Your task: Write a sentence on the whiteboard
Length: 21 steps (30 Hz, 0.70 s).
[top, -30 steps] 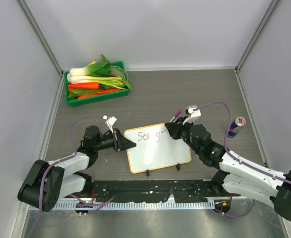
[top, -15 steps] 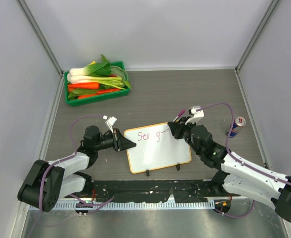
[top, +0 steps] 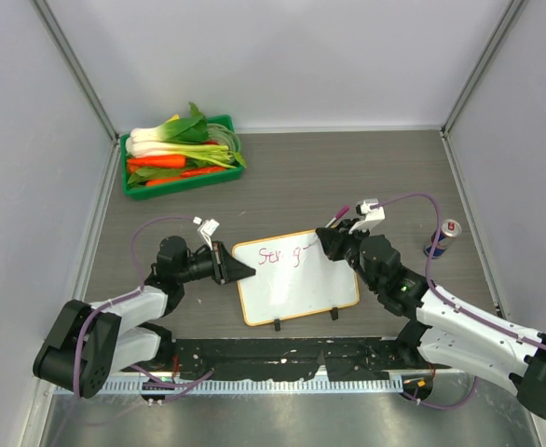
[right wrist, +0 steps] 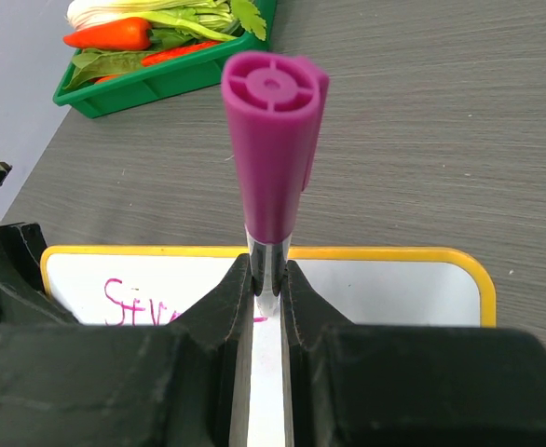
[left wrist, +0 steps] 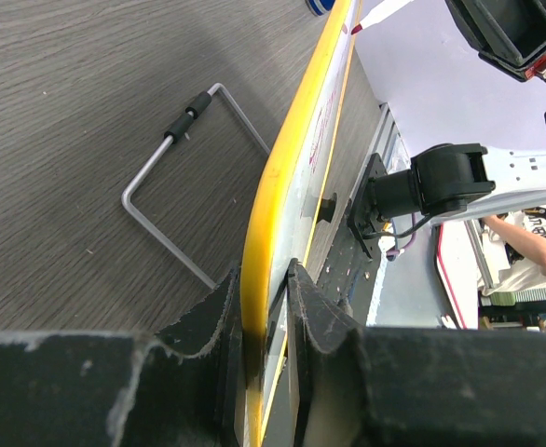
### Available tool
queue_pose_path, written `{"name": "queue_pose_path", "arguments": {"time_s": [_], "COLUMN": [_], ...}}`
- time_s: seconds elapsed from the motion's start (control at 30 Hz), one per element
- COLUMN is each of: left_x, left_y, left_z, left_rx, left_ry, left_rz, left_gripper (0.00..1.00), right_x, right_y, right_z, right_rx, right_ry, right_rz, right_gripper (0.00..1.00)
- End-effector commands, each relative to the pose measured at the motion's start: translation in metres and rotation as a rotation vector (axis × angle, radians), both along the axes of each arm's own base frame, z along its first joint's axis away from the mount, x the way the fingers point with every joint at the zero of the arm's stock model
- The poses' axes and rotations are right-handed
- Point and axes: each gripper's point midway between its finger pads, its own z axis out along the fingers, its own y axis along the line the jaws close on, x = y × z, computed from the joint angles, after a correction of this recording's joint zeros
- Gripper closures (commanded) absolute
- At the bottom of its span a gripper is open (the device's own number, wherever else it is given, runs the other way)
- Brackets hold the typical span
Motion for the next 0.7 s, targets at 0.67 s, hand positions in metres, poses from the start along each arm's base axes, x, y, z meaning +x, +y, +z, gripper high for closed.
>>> {"name": "queue_pose_path", "arguments": {"time_s": [0.67], "left_x": [0.011], "left_y": [0.005], "left_z": [-0.013], "left_rx": [0.062], "left_ry": [-0.015], "left_rz": [0.047], "left_gripper": [1.0], "right_x": [0.005], "right_y": [0.006], "right_z": [0.007], "right_rx": [0.034], "right_ry": [-0.002], "right_rz": [-0.005], "right_gripper": [0.99]}}
